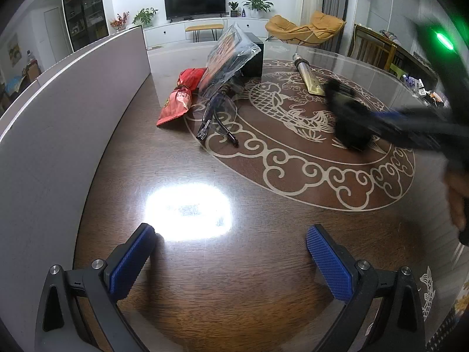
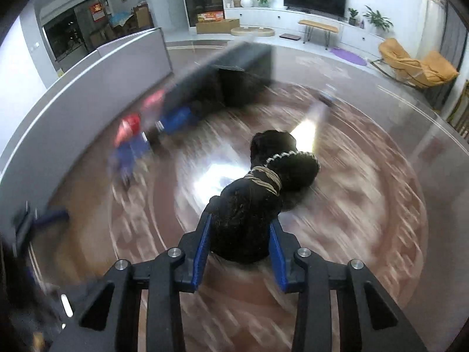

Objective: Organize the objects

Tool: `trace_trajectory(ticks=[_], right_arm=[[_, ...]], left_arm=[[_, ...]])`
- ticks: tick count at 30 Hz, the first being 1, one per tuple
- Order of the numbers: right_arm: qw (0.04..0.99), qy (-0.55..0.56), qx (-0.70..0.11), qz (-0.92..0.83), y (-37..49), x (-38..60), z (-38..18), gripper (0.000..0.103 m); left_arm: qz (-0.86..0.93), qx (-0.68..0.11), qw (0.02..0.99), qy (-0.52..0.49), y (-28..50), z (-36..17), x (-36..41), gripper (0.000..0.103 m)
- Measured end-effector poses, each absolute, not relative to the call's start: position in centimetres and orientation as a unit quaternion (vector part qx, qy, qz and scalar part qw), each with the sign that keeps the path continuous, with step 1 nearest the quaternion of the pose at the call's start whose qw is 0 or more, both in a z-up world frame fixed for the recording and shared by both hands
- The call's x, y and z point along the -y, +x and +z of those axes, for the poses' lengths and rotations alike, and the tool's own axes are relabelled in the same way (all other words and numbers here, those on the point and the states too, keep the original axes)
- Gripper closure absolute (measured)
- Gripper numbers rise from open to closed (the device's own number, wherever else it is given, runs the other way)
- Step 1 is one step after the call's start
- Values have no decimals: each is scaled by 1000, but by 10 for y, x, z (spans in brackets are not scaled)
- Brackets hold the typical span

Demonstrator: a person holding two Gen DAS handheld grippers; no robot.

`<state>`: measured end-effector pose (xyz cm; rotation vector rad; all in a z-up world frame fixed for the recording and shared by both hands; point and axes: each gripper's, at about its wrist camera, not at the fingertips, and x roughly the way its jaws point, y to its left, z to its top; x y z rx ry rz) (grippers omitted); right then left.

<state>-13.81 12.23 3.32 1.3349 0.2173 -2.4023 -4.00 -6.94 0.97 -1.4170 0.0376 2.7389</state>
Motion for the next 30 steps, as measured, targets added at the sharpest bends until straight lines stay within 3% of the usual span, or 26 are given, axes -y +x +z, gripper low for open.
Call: trace_trajectory(ticks=[3,5,6,7,8,18,23,30], right_arm=[[191,462,-93,-861,-101,-157,37,62],[179,452,-99,-868,-77,-177,38,42],[171,449,-99,-871,-71,-184,37,25],[162,444,-95,-876,-65,-189,38,15],[154,435,-91,-882,-54,-194,38,12],[114,433,-115,-887,-44,-193,18,9],[119,451,-74,-881,-48,-208,13,1],[108,455,-63,-882,-50,-210,11,0]], left_arm=[[888,-12,29,-459,-40,10,69,0],[888,-13,29,-459,-40,10,69,0],[888,-13,29,-459,-40,10,69,0],[888,-12,29,-459,-40,10,69,0],[888,-12,29,-459,-40,10,70,0],[888,-12,29,-459,-40,9,70,0],[888,-12,29,-459,-40,9,70,0],[888,-12,29,-459,-40,9,70,0]])
